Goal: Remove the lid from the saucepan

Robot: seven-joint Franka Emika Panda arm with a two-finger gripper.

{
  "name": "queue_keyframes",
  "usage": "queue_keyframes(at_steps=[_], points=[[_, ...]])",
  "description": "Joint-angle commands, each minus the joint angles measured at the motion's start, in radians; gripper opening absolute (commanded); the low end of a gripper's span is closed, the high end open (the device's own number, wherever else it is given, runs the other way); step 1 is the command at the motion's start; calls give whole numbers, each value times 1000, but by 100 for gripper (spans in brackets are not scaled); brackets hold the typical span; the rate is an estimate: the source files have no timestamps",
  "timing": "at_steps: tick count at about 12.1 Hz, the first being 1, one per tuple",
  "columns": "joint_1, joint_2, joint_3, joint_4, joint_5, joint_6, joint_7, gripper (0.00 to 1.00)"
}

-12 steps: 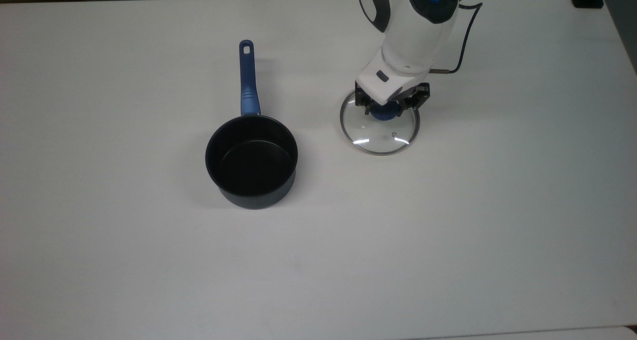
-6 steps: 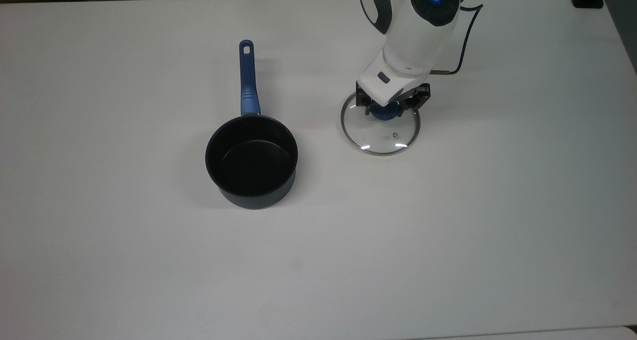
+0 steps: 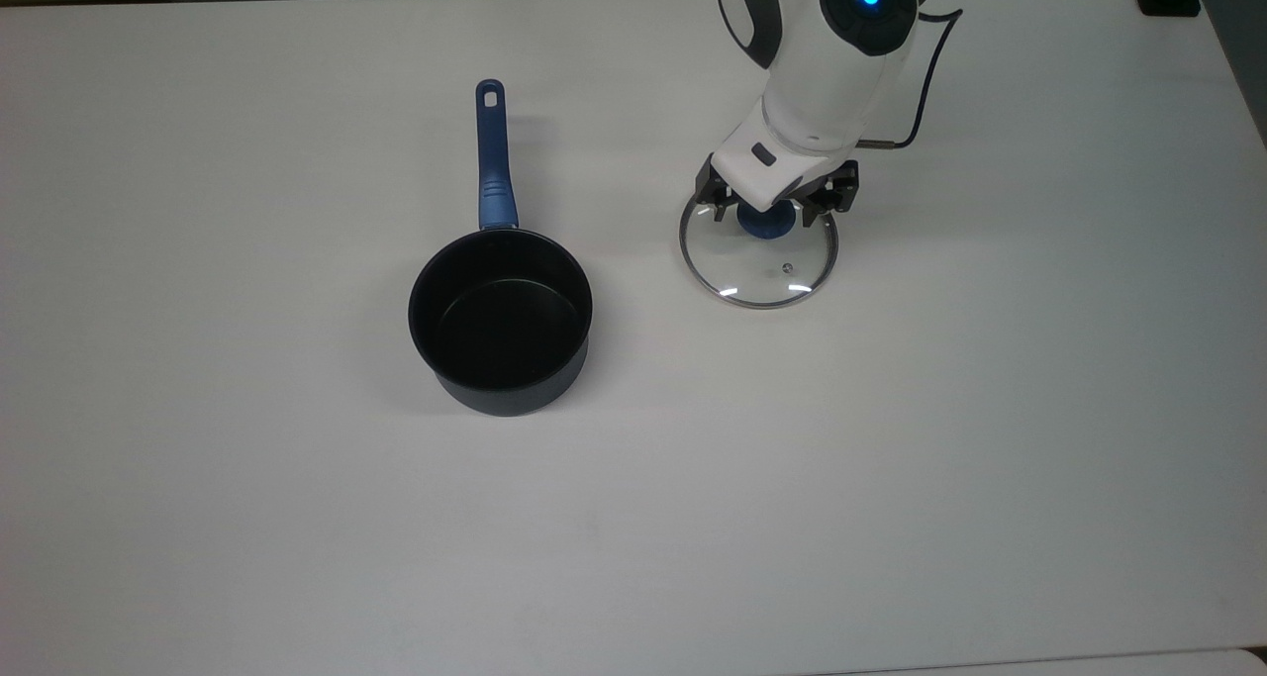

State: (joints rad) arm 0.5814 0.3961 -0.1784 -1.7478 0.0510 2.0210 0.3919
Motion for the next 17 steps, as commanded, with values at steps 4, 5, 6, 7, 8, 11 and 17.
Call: queue_keyframes(at_steps=[4, 5, 6, 7, 8, 11, 17], points=[[-90, -189, -19, 39, 7, -209, -99, 100], [-132, -221, -21, 39, 4, -232, -126, 100], [-182, -247, -21, 39, -3, -246, -146, 100], [-221, -256, -21, 39, -20, -267, -168, 100], [-259, -266, -21, 39, -35, -284, -201, 100], [-363, -310, -21, 39, -36, -294, -269, 100], [-419, -353, -23, 39, -37, -315, -257, 100]])
